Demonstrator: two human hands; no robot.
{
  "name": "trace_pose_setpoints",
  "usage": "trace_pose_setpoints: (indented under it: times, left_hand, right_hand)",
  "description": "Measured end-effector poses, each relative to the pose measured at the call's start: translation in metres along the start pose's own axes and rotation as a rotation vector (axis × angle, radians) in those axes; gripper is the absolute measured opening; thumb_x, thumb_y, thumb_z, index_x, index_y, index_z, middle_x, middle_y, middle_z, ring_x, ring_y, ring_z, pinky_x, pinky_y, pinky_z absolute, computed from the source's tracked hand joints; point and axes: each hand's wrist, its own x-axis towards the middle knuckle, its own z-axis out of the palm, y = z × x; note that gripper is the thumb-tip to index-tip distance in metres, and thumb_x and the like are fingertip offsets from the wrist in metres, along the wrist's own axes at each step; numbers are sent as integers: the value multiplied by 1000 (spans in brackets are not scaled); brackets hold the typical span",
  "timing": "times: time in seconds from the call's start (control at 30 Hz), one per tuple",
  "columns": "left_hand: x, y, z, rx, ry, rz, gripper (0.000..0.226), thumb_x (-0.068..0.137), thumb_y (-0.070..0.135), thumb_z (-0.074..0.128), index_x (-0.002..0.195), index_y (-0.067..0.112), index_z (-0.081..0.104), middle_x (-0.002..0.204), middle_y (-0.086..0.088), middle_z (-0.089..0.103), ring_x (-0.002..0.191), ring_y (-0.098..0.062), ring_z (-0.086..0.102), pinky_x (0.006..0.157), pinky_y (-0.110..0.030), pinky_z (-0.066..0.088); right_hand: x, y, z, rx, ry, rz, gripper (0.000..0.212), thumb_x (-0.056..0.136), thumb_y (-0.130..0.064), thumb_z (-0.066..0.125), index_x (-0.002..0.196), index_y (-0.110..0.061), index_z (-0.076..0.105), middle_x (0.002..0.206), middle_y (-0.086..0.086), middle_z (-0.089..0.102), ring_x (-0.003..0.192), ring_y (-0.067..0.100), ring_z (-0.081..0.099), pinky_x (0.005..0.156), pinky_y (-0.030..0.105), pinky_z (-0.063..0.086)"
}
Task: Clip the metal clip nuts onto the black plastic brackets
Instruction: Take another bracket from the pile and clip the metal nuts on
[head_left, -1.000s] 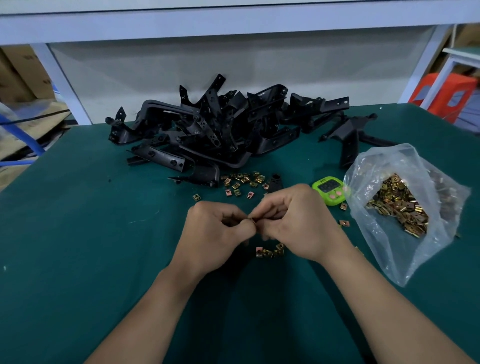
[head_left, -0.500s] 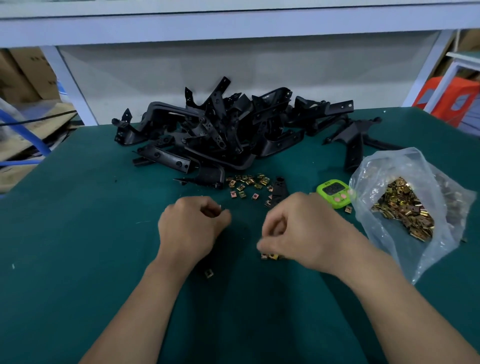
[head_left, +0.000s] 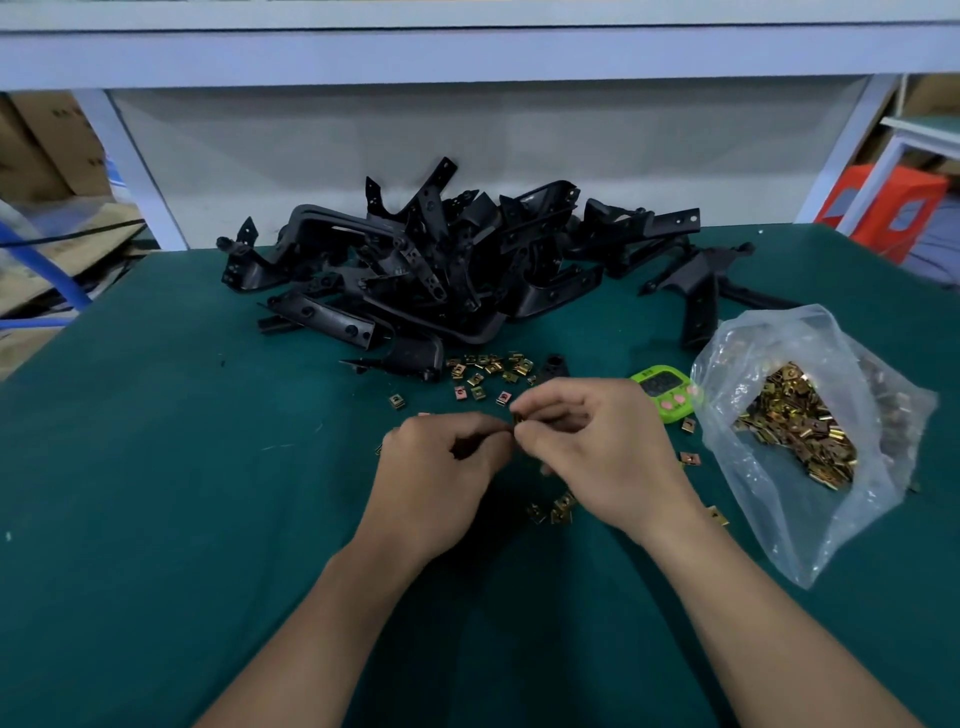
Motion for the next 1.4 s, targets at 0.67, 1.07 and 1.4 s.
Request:
trace_pose_setpoints:
  times: [0.67, 1.07, 1.4]
  left_hand:
    - [1, 4, 4, -355, 103, -143, 20, 94, 20, 72, 78, 31, 78, 70, 2, 76, 61, -8, 67, 57, -19, 52]
    - [7, 2, -2, -536, 202, -212, 32, 78, -4, 83, 87, 27, 84, 86, 1, 80, 83, -8, 75, 73, -13, 55]
    - [6, 3, -3, -562, 176, -240, 17, 82, 15, 85, 91, 29, 84, 84, -3, 79, 73, -15, 71, 70, -20, 58]
  right_hand:
    - [4, 7, 5, 43, 131, -54, 17, 90, -18, 73, 78, -30, 77, 63, -11, 70, 54, 7, 65, 54, 17, 48]
    - [9, 29, 0, -766, 128, 221, 31, 94, -36, 67, 118, -18, 61, 112, 2, 58, 107, 27, 57, 70, 32, 35]
    - [10, 20, -9, -695, 241, 165, 23, 99, -27, 57, 120, -22, 65, 109, -3, 51, 81, 27, 56, 72, 38, 45]
